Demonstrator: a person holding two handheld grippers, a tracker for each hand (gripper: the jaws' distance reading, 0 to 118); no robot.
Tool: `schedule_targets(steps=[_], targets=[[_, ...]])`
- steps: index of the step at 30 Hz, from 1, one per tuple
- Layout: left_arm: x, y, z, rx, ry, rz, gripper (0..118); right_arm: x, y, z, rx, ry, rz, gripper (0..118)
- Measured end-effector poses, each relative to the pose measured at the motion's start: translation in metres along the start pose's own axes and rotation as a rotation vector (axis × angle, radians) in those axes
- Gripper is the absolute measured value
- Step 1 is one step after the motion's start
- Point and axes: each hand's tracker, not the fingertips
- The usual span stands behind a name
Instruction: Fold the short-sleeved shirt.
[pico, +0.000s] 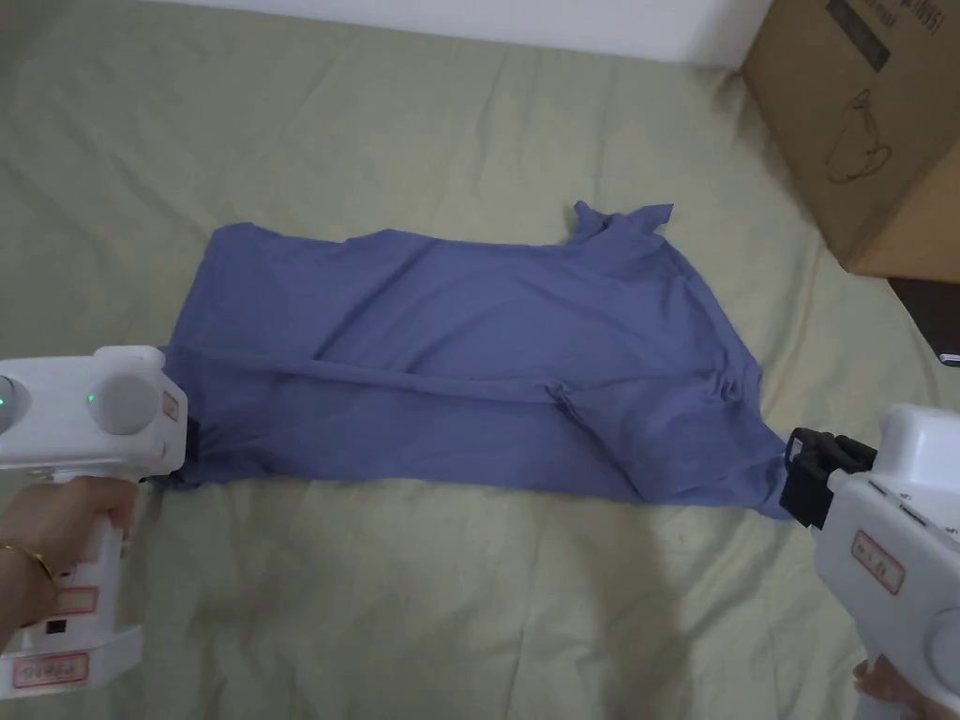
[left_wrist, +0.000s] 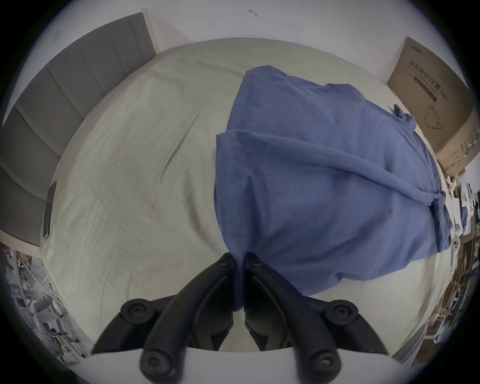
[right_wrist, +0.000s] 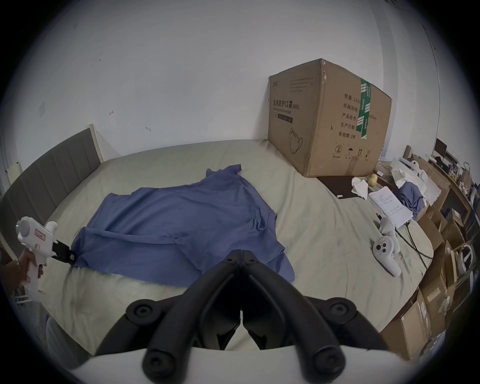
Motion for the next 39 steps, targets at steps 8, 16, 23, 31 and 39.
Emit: schedule_targets(steps=[8, 16, 23, 31, 39], targets=[[-0.018, -0.001, 0.052, 0.178, -0.087, 0.099, 4, 0.032, 0.042, -0.056, -0.181, -0.036, -0.014, 81], [-0.011, -0.001, 0.051, 0.183, -0.064, 0.07, 4, 0.049, 0.026, -0.133, -0.414, -0.026, -0.088, 114], [-0.014, -0.005, 0.035, 0.14, -0.051, 0.089, 4, 0.047, -0.011, -0.174, -0.589, -0.069, -0.083, 75], [-0.02, 0.002, 0.039, 0.131, -0.057, 0.104, 4, 0.041, 0.011, -0.149, -0.597, 0.018, -0.065, 9], [-0.054, -0.021, 0.097, 0.203, -0.136, 0.16, 4, 0.058, 0.054, -0.056, -0.428, 0.132, -0.1, 9]])
